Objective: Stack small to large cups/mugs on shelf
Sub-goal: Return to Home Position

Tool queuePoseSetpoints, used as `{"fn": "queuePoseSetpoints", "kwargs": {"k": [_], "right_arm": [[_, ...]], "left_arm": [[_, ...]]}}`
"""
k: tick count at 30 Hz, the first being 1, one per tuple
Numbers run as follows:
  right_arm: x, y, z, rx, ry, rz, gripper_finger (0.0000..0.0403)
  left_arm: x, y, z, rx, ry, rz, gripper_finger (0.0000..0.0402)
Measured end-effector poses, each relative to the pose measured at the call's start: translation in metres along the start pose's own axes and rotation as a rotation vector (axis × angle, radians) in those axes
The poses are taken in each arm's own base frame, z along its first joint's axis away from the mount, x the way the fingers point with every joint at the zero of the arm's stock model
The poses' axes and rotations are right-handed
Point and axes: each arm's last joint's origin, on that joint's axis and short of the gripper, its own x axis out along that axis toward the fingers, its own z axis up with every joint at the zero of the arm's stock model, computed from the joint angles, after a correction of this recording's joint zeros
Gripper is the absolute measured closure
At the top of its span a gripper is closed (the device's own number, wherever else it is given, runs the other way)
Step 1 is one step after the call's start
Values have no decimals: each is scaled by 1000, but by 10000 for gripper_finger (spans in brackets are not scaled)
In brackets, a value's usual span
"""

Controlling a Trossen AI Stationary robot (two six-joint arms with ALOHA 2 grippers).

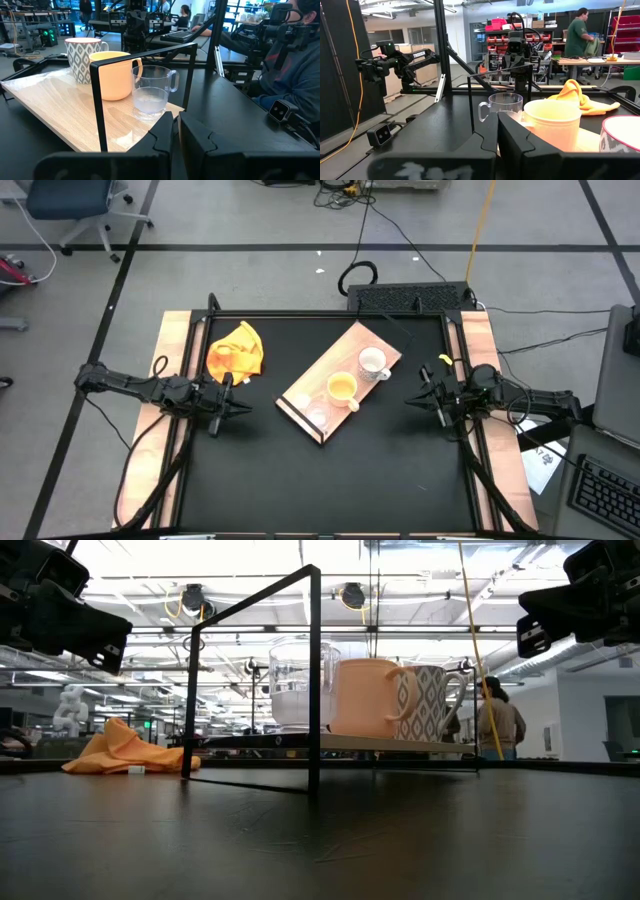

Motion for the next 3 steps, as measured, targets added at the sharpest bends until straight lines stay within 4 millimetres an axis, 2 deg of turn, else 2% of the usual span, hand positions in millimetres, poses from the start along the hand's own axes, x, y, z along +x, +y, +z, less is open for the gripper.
{"fn": "queuePoseSetpoints", "kwargs": {"k": [3], "right_arm": [[0,0,0,0,0,0,403]], "left_arm": [[0,0,0,0,-1,0,371]]}}
